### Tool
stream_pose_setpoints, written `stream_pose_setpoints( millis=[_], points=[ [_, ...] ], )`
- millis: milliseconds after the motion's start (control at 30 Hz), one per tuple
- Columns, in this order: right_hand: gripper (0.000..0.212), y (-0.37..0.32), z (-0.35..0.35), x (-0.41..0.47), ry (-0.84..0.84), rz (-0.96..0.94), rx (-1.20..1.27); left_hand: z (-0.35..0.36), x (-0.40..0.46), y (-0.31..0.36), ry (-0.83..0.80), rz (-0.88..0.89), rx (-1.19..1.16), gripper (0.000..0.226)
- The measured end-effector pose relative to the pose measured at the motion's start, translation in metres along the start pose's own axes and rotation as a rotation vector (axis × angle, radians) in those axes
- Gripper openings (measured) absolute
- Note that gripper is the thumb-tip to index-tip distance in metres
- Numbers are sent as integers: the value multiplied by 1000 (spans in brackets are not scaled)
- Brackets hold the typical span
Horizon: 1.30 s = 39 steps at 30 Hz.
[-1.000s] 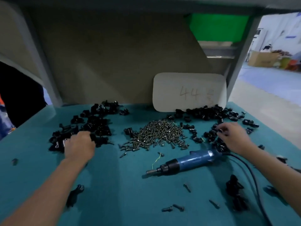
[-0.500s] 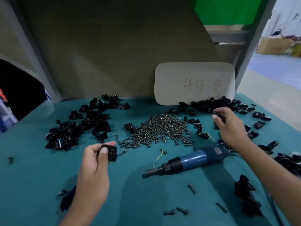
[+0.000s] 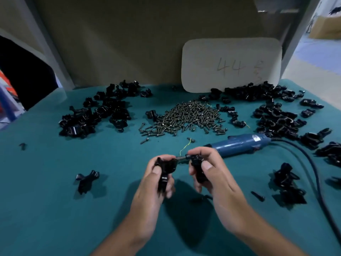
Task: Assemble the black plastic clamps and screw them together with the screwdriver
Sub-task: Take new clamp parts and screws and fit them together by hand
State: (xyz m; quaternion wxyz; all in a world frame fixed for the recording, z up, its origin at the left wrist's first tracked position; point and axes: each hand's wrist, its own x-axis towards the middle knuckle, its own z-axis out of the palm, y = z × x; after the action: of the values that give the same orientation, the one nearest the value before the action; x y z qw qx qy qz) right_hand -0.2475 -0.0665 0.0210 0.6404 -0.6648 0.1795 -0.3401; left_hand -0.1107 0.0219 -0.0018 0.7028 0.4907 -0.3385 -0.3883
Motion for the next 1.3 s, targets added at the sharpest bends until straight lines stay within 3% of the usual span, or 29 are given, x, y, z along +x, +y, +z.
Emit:
stream_pose_setpoints(
  millis=[167, 400, 567, 833, 967, 1300],
  points=[
    [33, 3, -3, -5, 24, -76, -156, -4, 2, -11, -39, 122, 240, 35],
    [33, 2, -3, -4, 53, -102, -350, -3, 2, -3, 20, 202, 328, 45],
    [37, 3, -4, -3, 67, -73, -323, 3, -2, 5, 10, 244, 384, 35],
    [34, 3, -8, -1, 56, -90, -304, 4, -5, 4, -18, 276, 397, 46],
    [33, 2, -11, 0, 24, -104, -288, 3, -4, 2, 36, 297, 378, 36],
    [35, -1, -12, 0, -66, -121, -273, 4, -3, 5, -2, 334, 403, 28]
  ],
)
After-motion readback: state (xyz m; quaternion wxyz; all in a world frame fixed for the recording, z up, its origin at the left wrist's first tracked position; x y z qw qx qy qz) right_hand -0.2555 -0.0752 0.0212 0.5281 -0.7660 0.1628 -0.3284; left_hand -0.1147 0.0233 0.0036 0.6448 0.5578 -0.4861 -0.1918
